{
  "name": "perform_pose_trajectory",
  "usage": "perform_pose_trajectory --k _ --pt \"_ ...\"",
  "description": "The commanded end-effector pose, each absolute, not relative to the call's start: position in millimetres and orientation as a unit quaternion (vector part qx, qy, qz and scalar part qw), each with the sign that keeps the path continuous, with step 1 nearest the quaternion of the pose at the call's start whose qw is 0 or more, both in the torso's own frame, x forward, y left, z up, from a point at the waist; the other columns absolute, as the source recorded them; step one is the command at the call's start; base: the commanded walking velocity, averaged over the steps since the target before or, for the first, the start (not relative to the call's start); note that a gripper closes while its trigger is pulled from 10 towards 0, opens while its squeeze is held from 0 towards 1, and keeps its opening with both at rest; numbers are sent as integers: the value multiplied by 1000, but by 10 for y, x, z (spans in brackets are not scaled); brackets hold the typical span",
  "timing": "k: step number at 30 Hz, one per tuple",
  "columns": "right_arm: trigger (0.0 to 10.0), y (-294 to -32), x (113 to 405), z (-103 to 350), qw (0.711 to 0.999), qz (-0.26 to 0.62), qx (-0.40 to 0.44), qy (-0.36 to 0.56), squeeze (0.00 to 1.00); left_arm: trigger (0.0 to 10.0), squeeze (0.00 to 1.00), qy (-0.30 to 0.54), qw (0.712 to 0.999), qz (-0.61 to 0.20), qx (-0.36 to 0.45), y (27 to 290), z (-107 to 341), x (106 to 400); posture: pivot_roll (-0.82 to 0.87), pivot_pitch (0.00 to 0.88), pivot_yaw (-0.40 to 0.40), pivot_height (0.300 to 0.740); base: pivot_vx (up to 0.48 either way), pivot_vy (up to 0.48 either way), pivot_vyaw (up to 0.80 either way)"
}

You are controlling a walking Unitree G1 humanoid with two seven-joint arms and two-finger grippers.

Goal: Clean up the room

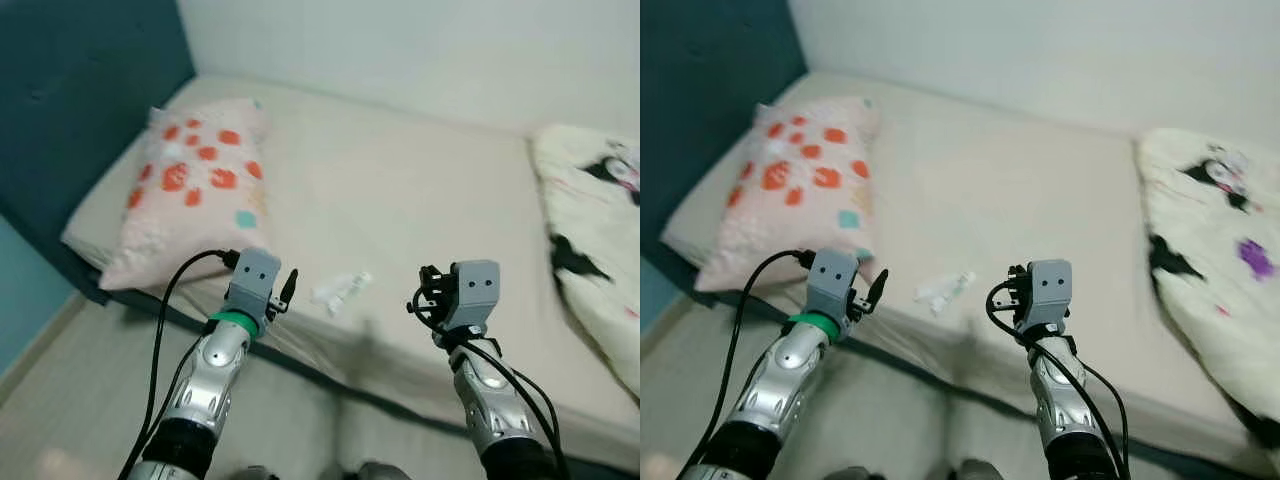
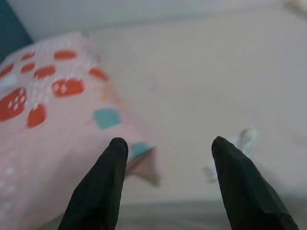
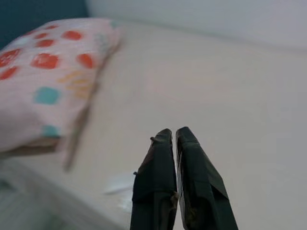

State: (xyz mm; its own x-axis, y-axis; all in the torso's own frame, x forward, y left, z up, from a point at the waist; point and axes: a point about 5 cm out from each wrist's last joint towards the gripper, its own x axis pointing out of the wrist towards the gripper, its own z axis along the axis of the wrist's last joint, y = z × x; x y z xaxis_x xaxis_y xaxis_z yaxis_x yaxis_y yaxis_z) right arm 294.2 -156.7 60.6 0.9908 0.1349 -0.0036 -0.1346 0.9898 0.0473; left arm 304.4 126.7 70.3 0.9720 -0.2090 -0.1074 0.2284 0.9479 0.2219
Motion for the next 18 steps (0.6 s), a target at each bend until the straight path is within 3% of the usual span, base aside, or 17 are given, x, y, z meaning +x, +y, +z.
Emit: perform_pose_trajectory --k 1,5,18 --pt "10000 -1634 2897 532 998 57 22 18 0 10000 0 47 985 -118 118 1227 665 3029 -59 0 34 740 458 0 0" --pt "10000 -1640 2896 524 998 56 21 20 0 10000 0 46 985 -121 116 1207 671 3034 -60 0 35 740 423 0 0" --pt "10000 -1623 2902 497 998 59 25 26 0 10000 0 53 978 -158 123 1173 646 2997 -58 0 37 740 0 0 0"
